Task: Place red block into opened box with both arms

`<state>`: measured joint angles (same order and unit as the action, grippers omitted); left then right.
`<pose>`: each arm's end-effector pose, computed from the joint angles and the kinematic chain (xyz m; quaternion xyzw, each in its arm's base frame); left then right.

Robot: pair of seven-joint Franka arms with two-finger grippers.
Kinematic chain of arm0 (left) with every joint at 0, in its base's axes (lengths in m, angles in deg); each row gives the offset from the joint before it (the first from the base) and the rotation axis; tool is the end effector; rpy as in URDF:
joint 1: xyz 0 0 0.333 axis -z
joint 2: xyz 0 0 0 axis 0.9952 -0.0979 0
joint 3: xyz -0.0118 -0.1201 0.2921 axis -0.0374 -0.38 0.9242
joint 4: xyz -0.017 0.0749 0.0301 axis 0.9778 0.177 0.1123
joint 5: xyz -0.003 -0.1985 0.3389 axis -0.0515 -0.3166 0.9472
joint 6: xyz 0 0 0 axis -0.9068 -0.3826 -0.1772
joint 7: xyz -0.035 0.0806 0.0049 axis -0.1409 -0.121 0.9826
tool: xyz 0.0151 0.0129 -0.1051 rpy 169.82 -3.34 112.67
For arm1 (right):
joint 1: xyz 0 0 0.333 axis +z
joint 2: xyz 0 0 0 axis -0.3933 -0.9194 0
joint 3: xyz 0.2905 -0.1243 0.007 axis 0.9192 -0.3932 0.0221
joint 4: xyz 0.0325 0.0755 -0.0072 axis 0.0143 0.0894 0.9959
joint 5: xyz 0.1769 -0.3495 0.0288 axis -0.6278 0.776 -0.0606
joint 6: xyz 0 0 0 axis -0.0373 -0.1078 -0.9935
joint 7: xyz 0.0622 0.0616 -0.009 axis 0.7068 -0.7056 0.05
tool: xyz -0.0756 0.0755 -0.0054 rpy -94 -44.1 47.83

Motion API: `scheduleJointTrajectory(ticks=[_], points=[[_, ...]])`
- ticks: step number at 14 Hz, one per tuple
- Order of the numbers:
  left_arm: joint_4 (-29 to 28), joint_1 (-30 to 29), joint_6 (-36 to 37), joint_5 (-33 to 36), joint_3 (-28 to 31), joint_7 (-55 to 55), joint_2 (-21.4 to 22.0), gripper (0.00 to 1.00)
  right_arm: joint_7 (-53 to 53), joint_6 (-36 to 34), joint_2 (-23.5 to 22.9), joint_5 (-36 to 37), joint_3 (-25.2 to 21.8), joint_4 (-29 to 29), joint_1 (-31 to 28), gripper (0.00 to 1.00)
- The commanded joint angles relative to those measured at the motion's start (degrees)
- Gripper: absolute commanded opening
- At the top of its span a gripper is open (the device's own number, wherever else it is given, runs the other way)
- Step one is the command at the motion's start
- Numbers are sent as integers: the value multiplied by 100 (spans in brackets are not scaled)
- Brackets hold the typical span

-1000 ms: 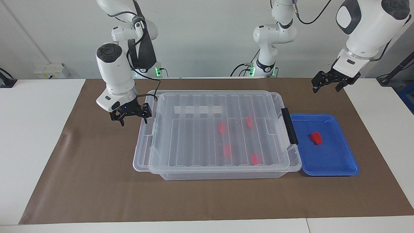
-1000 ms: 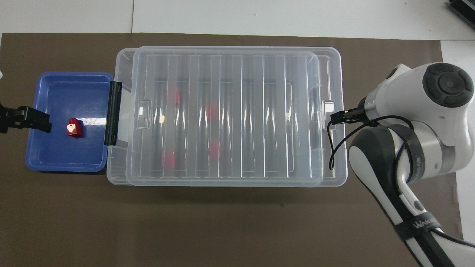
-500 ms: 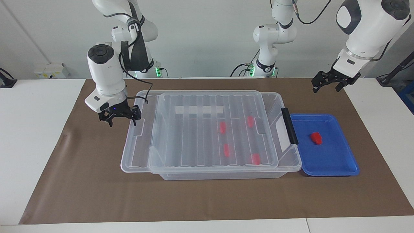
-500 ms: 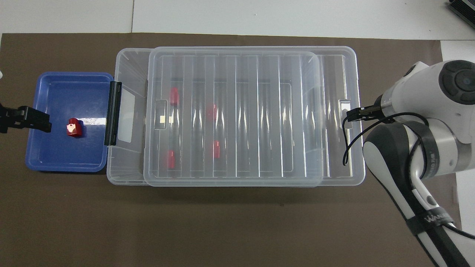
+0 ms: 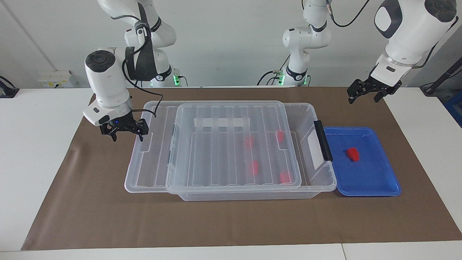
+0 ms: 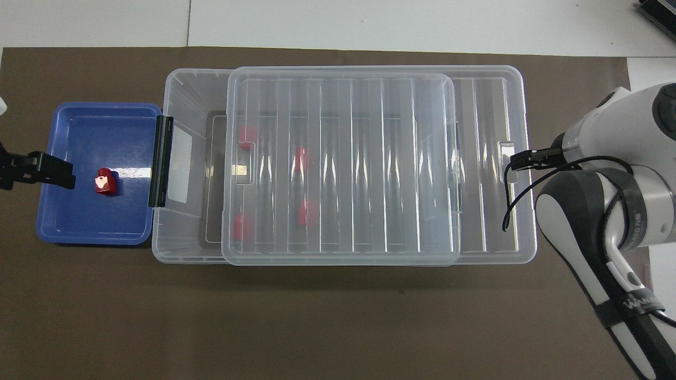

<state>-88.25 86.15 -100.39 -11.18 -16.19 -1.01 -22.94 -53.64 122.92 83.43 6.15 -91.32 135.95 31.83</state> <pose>0.5513 -0.0047 0.5988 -0.9987 0.0232 0.0421 0.0159 0.5909 0.0178 0.4633 0.9971 0.0183 0.0340 0.0654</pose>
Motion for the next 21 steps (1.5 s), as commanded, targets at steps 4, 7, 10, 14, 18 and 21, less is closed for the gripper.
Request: scheduleJointTrajectory(ticks=[4, 7, 10, 14, 18, 21], points=[[-297, -186, -454, -53, 13, 39, 251, 100, -3, -90, 56, 244, 12, 8, -234, 100], [-938, -291, -1456, 0, 31, -206, 331, 100, -3, -107, 74, 253, 11, 8, -296, 100], [-1256, -528, -2398, 0, 31, -451, -11, 100, -3, -134, 83, 357, 3, 8, -366, 100], [-1746, -651, -3505, 0, 31, -593, -425, 100, -3, -204, 100, 454, 3, 8, -454, 100], [-2785, -792, -4781, 0, 31, -541, -486, 100, -3, -257, 127, 604, -24, 0, -463, 100], [-2821, -958, -5011, -9, 31, -506, -820, 100, -3, -274, 135, 657, -15, -9, -542, 100]])
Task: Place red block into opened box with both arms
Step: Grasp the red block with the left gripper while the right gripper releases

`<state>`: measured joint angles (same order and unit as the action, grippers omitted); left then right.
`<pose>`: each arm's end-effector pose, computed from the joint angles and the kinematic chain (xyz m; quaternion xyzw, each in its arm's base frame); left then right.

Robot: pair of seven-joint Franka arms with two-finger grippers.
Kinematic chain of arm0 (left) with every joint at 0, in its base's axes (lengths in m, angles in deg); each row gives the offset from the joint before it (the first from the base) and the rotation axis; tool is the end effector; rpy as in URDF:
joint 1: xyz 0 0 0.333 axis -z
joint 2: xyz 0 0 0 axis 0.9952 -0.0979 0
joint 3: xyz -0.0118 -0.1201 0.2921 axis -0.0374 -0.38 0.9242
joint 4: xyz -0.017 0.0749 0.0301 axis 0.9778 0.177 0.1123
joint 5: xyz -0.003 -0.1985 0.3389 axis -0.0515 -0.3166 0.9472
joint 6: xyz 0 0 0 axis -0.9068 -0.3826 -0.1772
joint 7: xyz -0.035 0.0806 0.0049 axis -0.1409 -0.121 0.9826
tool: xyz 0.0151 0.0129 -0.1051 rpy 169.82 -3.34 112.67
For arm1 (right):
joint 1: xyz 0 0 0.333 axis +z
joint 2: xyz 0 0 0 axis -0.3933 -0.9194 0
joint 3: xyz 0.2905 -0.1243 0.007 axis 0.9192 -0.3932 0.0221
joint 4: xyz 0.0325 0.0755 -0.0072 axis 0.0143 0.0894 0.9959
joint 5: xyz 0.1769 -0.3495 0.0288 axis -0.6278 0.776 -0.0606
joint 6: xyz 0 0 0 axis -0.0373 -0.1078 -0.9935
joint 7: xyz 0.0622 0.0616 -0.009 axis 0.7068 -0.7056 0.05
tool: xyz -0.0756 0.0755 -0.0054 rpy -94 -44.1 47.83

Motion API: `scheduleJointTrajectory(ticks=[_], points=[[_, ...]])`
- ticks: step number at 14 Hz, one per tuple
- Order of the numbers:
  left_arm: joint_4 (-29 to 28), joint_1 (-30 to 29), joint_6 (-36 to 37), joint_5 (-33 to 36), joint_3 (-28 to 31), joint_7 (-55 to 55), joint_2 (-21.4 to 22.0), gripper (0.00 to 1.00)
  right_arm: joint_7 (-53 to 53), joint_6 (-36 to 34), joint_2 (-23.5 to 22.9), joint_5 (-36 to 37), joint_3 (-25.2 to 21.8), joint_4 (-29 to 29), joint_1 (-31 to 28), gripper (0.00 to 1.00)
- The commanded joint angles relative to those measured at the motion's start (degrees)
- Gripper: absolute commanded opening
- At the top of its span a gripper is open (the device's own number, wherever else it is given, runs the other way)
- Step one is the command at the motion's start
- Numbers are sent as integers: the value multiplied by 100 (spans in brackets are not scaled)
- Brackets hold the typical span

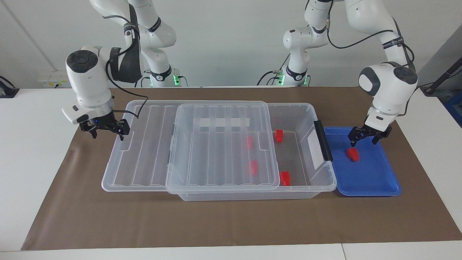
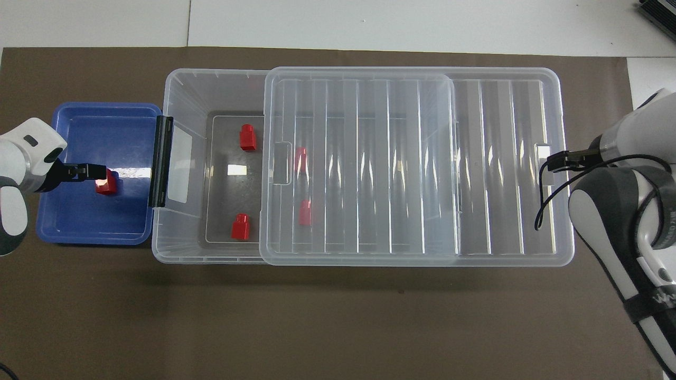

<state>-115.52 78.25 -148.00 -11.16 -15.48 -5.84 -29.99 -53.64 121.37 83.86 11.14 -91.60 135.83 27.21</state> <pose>0.5770 0.0787 0.3775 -0.9972 0.0012 -0.0715 0.0233 0.5870 -0.0382 0.4671 0.9940 -0.0077 0.0227 0.1068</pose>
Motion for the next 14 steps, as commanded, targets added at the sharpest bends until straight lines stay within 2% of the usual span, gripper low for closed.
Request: scheduleJointTrajectory(ticks=[1, 4, 7, 10, 13, 14], points=[[-147, -169, -302, -11, -40, -5, -168, 100, -3, -119, 92, 159, 13, 3, -80, 100], [-437, -169, -723, -11, -40, 388, -317, 100, -3, -154, 110, 159, 13, -6, -80, 100], [-464, -81, -856, -11, -49, 1215, -502, 100, -12, -163, 162, 115, 31, -15, -71, 100], [-464, -81, -901, -11, -40, 1278, -537, 99, -73, -206, 329, -314, 57, -111, -10, 100], [-464, -81, -927, -11, -40, 1278, -572, 71, -108, -619, 513, -798, 66, -331, -1, 100], [-464, -81, -927, -11, -40, 1278, -572, 55, -100, -803, 619, -904, 66, -375, -1, 100]])
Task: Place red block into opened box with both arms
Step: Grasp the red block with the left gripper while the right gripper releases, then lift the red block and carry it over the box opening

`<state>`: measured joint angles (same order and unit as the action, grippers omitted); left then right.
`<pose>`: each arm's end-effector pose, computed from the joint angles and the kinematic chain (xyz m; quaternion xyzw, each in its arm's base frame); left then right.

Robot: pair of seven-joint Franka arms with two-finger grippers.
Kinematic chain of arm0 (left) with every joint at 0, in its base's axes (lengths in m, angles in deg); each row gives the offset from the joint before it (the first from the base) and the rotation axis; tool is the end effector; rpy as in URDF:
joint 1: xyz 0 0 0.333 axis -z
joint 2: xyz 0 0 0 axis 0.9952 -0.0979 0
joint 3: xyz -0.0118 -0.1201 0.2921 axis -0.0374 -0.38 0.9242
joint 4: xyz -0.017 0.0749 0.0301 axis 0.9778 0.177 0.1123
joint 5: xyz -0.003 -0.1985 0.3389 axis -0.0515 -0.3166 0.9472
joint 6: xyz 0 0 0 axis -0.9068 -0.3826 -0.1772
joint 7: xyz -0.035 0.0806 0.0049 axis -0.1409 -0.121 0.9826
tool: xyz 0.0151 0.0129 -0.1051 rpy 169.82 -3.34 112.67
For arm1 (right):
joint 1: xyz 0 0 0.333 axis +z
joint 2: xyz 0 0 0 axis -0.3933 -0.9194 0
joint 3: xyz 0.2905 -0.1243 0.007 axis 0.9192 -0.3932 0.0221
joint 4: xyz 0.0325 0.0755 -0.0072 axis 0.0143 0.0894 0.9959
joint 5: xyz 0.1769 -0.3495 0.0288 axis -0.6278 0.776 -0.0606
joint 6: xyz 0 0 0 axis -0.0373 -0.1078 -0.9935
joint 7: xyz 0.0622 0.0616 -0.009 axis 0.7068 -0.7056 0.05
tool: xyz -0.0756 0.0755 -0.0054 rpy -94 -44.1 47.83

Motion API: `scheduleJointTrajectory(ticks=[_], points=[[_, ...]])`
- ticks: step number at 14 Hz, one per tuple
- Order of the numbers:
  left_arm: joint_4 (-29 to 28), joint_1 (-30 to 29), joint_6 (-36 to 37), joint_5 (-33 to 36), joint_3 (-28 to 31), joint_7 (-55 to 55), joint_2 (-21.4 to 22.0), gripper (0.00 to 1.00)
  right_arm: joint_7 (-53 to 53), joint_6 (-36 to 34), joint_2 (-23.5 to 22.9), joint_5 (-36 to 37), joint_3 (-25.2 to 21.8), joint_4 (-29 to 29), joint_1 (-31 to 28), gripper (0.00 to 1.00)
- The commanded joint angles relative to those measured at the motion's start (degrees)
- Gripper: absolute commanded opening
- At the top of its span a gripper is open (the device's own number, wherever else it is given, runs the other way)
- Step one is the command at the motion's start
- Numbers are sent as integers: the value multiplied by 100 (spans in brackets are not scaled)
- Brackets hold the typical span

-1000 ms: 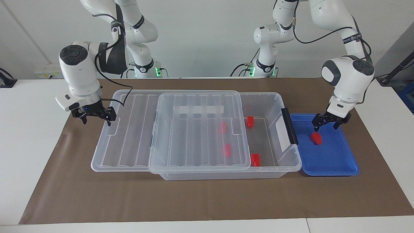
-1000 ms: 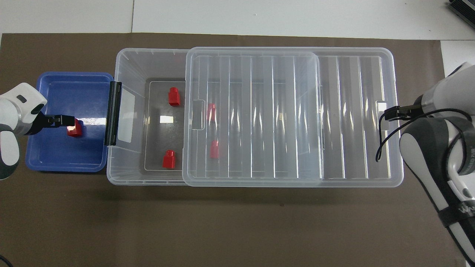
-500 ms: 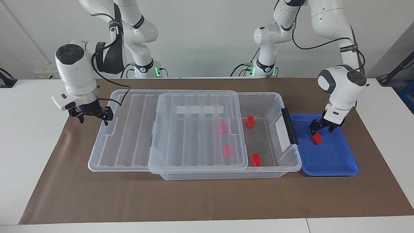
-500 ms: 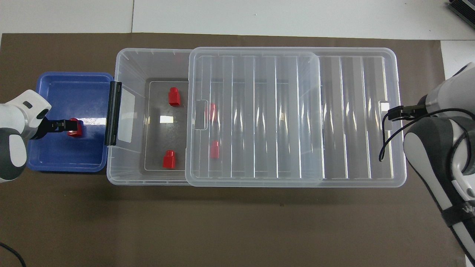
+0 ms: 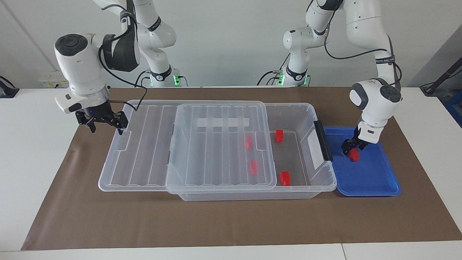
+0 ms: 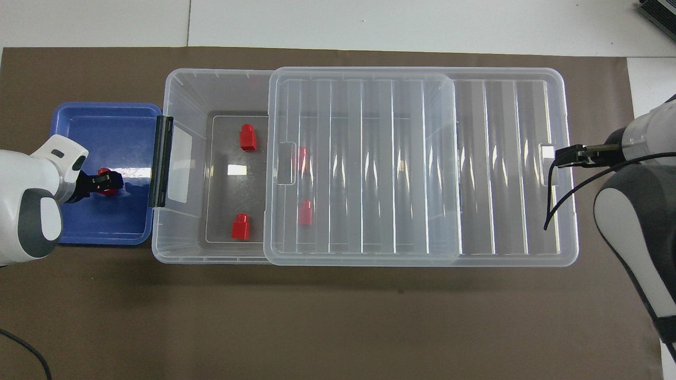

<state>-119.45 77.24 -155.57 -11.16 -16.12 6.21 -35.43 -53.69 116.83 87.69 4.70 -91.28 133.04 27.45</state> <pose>0.5701 0.0811 0.3054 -0.9927 -0.1050 -0.0579 0.0139 0.5758 -0.0277 0.5208 0.9972 -0.0316 0.0407 0.0534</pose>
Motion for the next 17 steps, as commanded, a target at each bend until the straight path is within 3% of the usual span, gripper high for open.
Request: scheduleJointTrajectory(ticks=[1, 3, 5, 9, 14, 17], points=[[-70, 11, -161, -3, 24, 56, -28, 34, -60, -586, 323, -287, 43, -166, -16, 100], [-44, 11, -118, -11, 24, 55, -28, 0, -95, -1087, 420, -287, 121, -455, -7, 100], [122, 46, 48, -11, 16, 64, -46, 0, -95, -1807, 386, -191, 183, -920, -7, 100], [1754, 414, 2076, -64, 7, 520, -178, 0, -68, -2363, 236, -383, 166, -1379, -59, 100], [3441, 775, 4333, -82, -107, 836, -151, 0, -95, -2250, 306, -639, 166, -1301, -42, 100], [3796, 1345, 5067, -169, -134, 1897, -151, 0, -86, -2197, 315, -648, 166, -1309, -42, 100]])
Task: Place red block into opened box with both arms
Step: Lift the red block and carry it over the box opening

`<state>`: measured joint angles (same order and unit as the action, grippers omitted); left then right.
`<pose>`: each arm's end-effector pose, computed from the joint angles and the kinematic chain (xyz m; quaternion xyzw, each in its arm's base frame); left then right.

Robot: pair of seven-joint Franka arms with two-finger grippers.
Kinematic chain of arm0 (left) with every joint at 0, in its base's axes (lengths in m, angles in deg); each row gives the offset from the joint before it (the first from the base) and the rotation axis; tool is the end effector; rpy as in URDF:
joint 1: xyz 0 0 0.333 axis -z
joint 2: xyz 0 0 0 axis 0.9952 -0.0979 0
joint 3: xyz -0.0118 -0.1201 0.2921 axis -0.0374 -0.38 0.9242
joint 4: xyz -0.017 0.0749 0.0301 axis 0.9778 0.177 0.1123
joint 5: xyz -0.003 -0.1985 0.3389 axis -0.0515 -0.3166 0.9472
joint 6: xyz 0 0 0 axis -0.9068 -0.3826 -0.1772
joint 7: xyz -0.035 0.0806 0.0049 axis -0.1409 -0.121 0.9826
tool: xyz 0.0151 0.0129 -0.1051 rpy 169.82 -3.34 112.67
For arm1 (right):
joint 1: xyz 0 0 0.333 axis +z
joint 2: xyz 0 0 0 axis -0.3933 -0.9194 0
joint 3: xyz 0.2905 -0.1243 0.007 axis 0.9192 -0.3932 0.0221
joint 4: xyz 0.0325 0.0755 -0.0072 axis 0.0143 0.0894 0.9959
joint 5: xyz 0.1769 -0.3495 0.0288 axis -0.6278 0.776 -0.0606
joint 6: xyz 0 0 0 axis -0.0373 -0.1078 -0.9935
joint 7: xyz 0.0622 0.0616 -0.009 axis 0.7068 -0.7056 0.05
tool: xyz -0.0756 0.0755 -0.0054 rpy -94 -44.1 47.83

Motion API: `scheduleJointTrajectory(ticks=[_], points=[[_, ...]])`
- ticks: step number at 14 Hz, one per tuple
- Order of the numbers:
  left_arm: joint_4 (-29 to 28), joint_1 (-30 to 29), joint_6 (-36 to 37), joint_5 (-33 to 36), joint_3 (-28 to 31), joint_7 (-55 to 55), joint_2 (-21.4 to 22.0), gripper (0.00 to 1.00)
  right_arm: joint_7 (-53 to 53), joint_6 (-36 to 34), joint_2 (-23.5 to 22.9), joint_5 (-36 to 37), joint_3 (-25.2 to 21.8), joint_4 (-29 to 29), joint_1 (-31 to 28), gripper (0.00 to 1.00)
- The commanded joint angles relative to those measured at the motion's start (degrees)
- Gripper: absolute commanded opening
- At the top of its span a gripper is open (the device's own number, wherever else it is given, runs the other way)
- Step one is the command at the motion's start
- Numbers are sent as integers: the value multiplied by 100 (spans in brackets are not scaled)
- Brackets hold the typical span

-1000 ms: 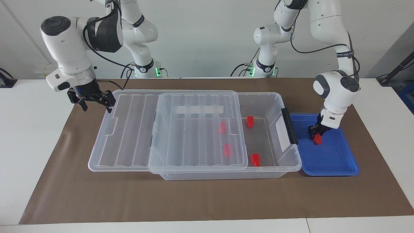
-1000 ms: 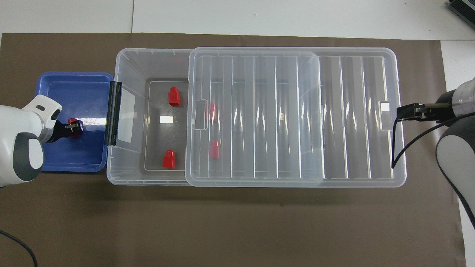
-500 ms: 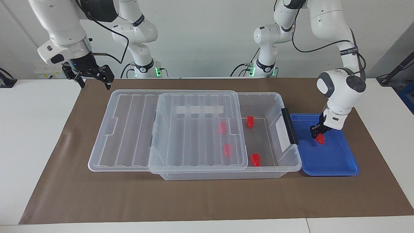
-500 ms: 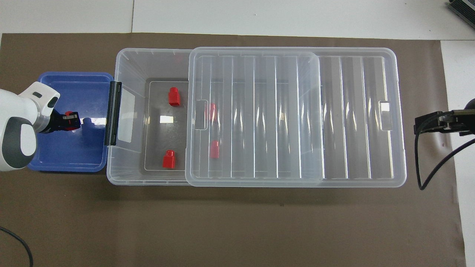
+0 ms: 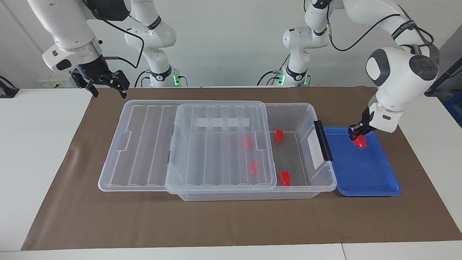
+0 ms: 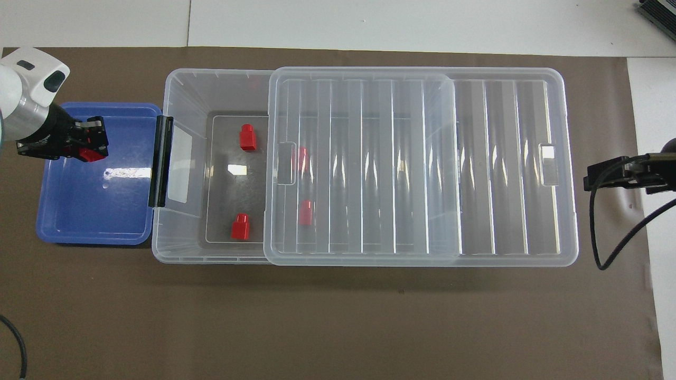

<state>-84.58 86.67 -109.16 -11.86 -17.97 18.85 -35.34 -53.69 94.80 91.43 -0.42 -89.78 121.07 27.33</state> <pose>0.6216 -0.0314 0.5137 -0.9908 -0.1281 0.0394 0.0159 0.5368 -0.0096 0.6225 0.9991 -0.0373 -0.0150 0.0096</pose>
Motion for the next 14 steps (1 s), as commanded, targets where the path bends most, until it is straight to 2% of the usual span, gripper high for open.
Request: scheduleJointTrajectory(ticks=[1, 3, 5, 8, 12, 14], points=[[440, 552, 462, -151, 42, 985, -169, 0, -68, -28, -58, -110, 16, -138, -30, 100], [599, 851, 419, -309, 42, 1863, -187, 0, -42, -73, -58, -92, 25, -139, -21, 100], [565, 1220, -35, -336, 42, 2734, -187, 0, -51, 6, -58, -118, 25, -112, -13, 100], [355, 1476, -459, -284, 42, 2957, -152, 0, -42, 112, -58, -145, 16, -95, -56, 100], [-918, 1705, -1705, -249, 51, 2975, 225, 0, -42, 112, -50, -145, 16, -86, -56, 100], [-1201, 1767, -1936, -162, 51, 2975, 244, 0, -33, 112, -50, -153, 16, -77, -65, 100]])
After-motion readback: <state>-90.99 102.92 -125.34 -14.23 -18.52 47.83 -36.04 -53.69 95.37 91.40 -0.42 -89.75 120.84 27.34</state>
